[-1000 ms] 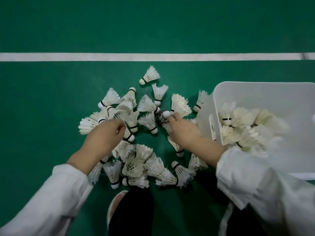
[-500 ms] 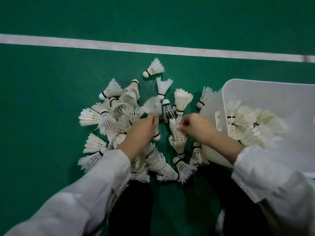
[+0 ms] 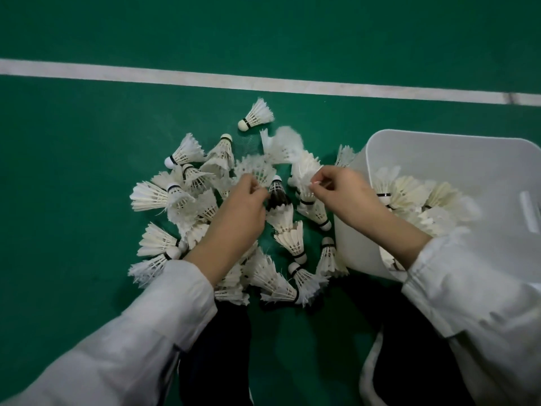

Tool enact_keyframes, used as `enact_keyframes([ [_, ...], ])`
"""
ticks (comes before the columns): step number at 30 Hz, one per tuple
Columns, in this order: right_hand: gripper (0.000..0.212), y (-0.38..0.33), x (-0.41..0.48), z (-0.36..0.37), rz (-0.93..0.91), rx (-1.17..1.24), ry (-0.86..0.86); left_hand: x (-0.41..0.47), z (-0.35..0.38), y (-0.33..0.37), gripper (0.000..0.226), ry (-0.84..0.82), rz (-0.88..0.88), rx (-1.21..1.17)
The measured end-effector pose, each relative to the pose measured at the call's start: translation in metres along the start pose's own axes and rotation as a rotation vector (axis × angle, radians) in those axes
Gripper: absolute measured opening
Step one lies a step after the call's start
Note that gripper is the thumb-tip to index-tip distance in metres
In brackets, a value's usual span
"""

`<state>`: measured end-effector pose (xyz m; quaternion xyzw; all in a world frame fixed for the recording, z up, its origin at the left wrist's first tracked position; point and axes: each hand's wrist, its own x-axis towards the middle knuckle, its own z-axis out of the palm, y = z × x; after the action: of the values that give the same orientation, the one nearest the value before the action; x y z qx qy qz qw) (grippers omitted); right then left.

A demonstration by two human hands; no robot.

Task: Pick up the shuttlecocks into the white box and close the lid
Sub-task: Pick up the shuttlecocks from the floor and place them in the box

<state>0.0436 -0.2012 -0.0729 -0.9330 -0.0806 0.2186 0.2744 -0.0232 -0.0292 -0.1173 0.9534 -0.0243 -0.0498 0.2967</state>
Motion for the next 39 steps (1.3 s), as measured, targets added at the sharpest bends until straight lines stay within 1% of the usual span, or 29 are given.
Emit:
enact_keyframes([
  [3, 0.015, 0.006, -0.002, -0.006, -0.038, -0.160, -0.015, 0.005, 0.023, 0.001, 0.021, -0.070, 0.048, 0.106],
  [5, 0.018, 0.009, -0.003, -0.007, -0.076, -0.228, -0.035, 0.006, 0.036, -0.002, 0.023, -0.153, 0.023, 0.146],
  [7, 0.020, 0.009, -0.003, -0.005, -0.118, -0.276, -0.044, 0.007, 0.043, -0.008, 0.025, -0.179, 0.006, 0.171],
  [10, 0.021, 0.011, -0.002, -0.003, -0.140, -0.304, -0.039, 0.009, 0.046, -0.014, 0.023, -0.173, -0.064, 0.142],
  [12, 0.021, 0.012, -0.001, -0.002, -0.139, -0.299, -0.043, 0.009, 0.047, -0.017, 0.023, -0.207, -0.117, 0.139],
  [15, 0.024, 0.012, -0.001, -0.002, -0.132, -0.260, -0.053, 0.008, 0.048, -0.021, 0.027, -0.265, -0.115, 0.131],
  [18, 0.041, 0.011, -0.002, 0.002, -0.119, -0.205, -0.124, 0.005, 0.048, -0.018, 0.026, -0.293, -0.079, 0.121],
  [21, 0.057, 0.008, -0.001, 0.014, -0.093, -0.229, -0.262, 0.002, 0.045, -0.013, 0.023, -0.275, -0.042, 0.128],
  [23, 0.064, 0.007, 0.001, 0.026, -0.063, -0.249, -0.318, 0.001, 0.042, -0.010, 0.024, -0.254, -0.033, 0.136],
  [25, 0.072, 0.006, 0.005, 0.036, -0.054, -0.257, -0.322, 0.000, 0.039, -0.009, 0.024, -0.245, -0.005, 0.153],
  [29, 0.080, -0.002, 0.010, 0.038, -0.086, -0.205, -0.182, -0.005, 0.029, -0.016, 0.024, -0.286, 0.074, 0.229],
  [30, 0.083, -0.004, 0.011, 0.037, -0.102, -0.201, -0.180, -0.005, 0.025, -0.018, 0.024, -0.287, 0.095, 0.245],
  [32, 0.089, -0.007, 0.011, 0.034, -0.119, -0.234, -0.247, -0.006, 0.018, -0.021, 0.024, -0.301, 0.156, 0.263],
  [33, 0.088, -0.007, 0.013, 0.033, -0.108, -0.266, -0.305, -0.007, 0.015, -0.022, 0.023, -0.308, 0.192, 0.280],
  [34, 0.081, -0.005, 0.015, 0.033, -0.093, -0.304, -0.365, -0.007, 0.013, -0.022, 0.021, -0.311, 0.225, 0.301],
  [35, 0.070, -0.002, 0.018, 0.034, -0.078, -0.338, -0.409, -0.008, 0.012, -0.023, 0.020, -0.314, 0.248, 0.319],
  [37, 0.043, 0.001, 0.024, 0.035, -0.050, -0.341, -0.418, -0.010, 0.007, -0.023, 0.018, -0.330, 0.262, 0.339],
  [39, 0.028, 0.002, 0.025, 0.036, -0.047, -0.286, -0.383, -0.010, 0.004, -0.025, 0.018, -0.329, 0.240, 0.349],
])
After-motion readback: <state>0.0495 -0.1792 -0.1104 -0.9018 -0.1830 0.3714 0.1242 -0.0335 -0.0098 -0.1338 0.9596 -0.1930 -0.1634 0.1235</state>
